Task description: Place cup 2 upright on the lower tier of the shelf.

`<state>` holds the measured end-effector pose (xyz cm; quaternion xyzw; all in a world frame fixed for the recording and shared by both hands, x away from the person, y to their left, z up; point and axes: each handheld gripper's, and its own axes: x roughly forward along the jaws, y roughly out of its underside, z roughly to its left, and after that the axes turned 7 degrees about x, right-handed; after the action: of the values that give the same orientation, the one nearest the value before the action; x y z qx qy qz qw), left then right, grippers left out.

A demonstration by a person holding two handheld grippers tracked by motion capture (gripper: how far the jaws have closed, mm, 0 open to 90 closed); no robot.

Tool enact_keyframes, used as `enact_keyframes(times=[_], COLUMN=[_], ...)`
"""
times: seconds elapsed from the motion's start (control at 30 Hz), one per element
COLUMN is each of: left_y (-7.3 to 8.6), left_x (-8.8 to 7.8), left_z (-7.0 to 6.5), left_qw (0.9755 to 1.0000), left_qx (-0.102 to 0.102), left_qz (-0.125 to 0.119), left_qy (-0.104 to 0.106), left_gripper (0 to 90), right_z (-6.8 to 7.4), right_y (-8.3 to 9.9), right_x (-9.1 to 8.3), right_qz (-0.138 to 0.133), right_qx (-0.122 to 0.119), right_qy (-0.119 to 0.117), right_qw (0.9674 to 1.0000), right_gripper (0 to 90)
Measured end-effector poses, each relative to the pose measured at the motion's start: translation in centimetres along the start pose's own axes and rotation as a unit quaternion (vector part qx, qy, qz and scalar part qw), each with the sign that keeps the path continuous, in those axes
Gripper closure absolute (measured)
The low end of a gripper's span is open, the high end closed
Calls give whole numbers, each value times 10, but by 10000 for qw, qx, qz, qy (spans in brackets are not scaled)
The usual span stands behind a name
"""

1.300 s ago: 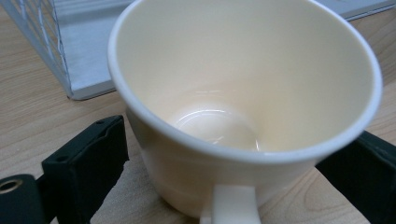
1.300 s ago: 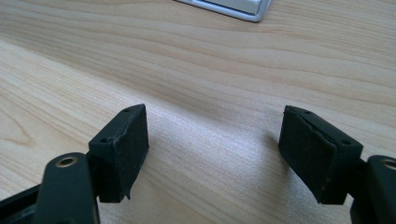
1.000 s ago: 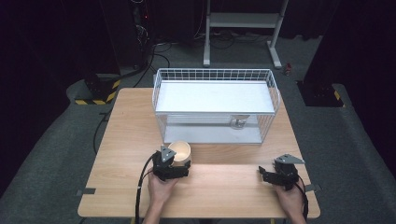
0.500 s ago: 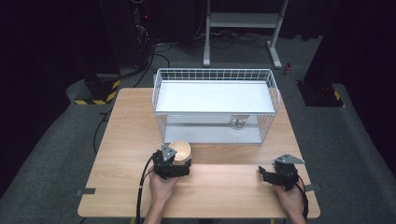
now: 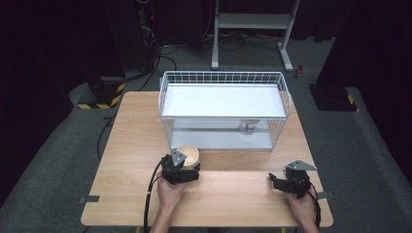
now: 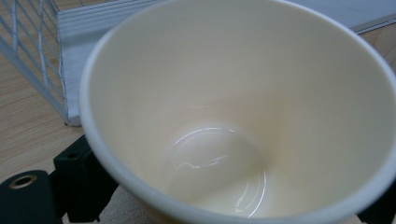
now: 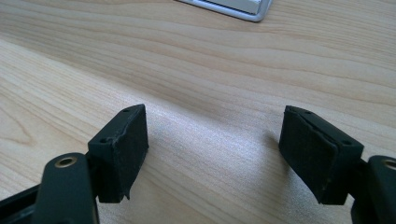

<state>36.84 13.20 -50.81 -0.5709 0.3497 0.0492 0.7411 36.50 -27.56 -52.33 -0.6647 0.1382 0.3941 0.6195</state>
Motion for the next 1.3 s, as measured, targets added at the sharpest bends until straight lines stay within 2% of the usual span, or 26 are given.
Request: enact_keyframes(times=[0.23, 0.33, 0.67, 1.03, 1.13, 1.3], left_y=[-1, -2, -6, -7, -10, -17], left_x=[0, -1, 0, 0, 0, 3], left_z=[-1, -1, -4, -2, -3, -3], left_qw=[10000, 9999, 9995, 9998, 9998, 9997], left_qx=[54, 151, 299, 164, 204, 212], left_qz=[-55, -58, -106, -139, -50, -56], left_qy=[-17, -38, -13, 53, 39, 125], left_gripper=[86, 86, 88, 89, 90, 90], right_z=[0, 0, 0, 0, 0, 0], right_y=[0, 0, 0, 0, 0, 0], right_x=[0, 0, 0, 0, 0, 0], right_qz=[1, 1, 2, 2, 2, 3], right_qx=[-3, -3, -3, -6, -7, -9], right_qy=[-2, 0, -4, -5, -4, -5], right_qw=[10000, 10000, 10000, 10000, 10000, 10000], right_gripper=[237, 237, 236, 234, 234, 233])
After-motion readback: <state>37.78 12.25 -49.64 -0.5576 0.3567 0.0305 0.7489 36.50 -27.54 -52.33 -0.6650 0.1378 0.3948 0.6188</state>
